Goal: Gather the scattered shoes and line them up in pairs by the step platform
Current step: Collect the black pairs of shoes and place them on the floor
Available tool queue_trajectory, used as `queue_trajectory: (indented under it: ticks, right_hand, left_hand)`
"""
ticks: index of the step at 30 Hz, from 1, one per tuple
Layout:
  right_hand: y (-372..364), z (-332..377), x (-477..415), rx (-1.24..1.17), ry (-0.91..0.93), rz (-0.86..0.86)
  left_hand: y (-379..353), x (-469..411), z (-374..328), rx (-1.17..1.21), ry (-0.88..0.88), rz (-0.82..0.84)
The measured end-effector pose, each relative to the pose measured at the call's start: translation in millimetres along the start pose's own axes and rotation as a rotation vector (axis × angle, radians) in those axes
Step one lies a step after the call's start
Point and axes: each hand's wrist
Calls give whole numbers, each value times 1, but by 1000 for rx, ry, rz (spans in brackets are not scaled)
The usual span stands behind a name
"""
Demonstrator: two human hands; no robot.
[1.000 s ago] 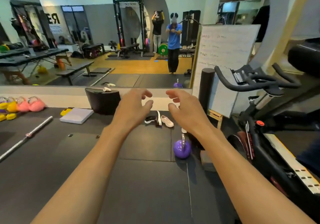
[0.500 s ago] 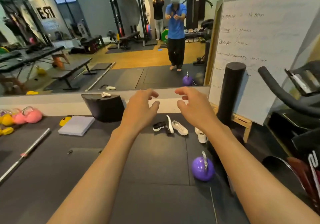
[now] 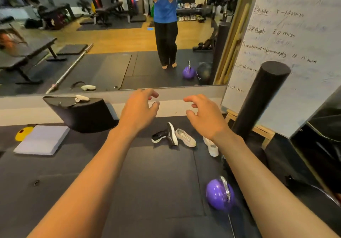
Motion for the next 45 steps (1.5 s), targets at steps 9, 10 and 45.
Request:
queue_trajectory:
  ticks: [9,10,45]
  right_hand:
    - [-105,-9,-183,74,-24,74]
    - [-120,-11,-203,83,-36,100]
    - [-793,-480,-432,776,-92,596]
  left_hand:
    - [-74,-142,145,24,58,129]
    - [-84,-156,163,22,65,145]
    - [-789,-142,669,-94,354,685]
Point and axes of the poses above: each hand's wrist, its own x-axis away from the middle knuckle, its own y-axis out of the back of the hand, z = x × y, and after that the axes turned 11 degrees about -y, right-handed
